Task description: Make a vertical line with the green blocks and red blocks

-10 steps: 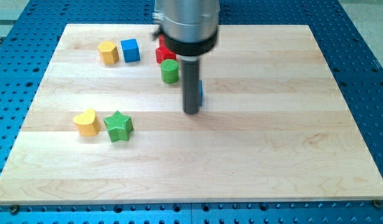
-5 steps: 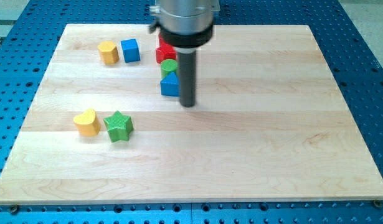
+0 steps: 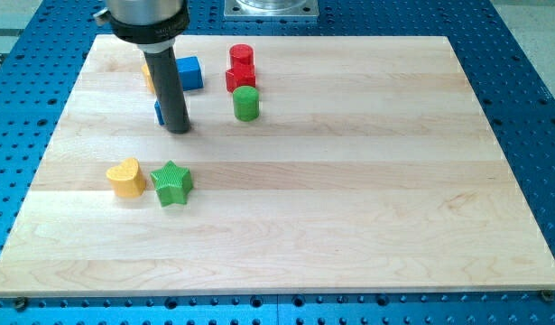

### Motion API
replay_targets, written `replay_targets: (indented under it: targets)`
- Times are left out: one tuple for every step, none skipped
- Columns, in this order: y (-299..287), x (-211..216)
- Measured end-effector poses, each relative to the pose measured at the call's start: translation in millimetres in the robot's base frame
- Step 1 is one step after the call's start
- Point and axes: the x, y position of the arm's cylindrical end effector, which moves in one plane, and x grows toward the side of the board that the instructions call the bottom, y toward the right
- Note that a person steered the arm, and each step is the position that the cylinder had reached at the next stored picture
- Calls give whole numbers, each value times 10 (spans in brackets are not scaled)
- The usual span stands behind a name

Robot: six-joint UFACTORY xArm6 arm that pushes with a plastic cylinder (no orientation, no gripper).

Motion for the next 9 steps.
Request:
replay_targets:
  targets:
    - [-697, 387]
    - [-1017, 1078]
    - [-965, 1605]
    - [-767, 1575]
    - [-303, 1518]
    - [5, 1246]
    - [241, 1029]
    - [558, 921]
    - [754, 634]
